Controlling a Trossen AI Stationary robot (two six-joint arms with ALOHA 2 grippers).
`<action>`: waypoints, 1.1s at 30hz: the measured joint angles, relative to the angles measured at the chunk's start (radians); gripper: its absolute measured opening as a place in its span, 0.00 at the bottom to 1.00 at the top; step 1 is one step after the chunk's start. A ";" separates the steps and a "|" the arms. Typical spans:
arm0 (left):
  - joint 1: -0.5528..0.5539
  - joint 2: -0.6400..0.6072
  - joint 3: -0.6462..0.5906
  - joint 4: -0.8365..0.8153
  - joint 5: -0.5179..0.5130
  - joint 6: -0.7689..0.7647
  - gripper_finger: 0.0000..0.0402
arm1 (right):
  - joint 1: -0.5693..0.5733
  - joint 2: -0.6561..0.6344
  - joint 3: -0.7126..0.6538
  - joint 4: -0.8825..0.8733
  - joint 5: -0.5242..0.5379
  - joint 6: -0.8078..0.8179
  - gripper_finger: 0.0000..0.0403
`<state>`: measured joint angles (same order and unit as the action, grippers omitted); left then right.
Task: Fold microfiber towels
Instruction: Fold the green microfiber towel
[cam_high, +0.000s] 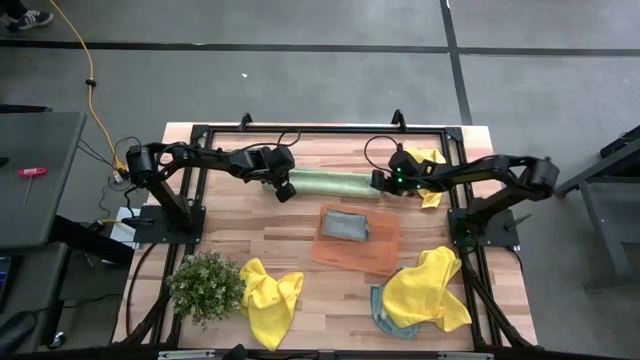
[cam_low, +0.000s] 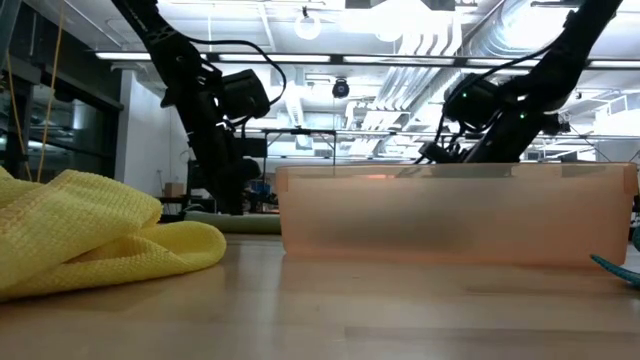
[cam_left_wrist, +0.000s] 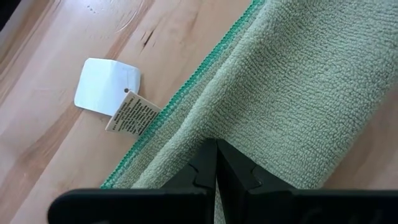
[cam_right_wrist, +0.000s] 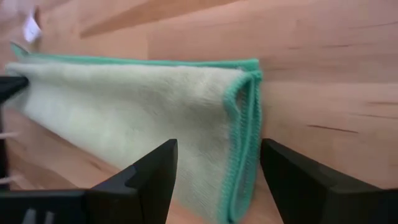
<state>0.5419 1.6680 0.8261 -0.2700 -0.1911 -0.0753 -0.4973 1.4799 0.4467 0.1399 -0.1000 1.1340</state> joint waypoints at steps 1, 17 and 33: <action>0.000 0.000 0.000 0.002 0.000 0.000 0.00 | 0.000 0.002 -0.001 0.013 0.002 0.009 0.56; 0.003 -0.010 0.000 0.000 0.018 -0.034 0.00 | 0.003 0.008 -0.001 -0.027 0.060 0.006 0.42; 0.006 -0.079 0.000 -0.023 0.098 0.061 0.00 | 0.001 0.010 -0.002 -0.102 0.108 -0.118 0.03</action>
<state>0.5477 1.5889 0.8265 -0.2932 -0.0933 -0.0140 -0.4965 1.4897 0.4450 0.0383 0.0080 1.0156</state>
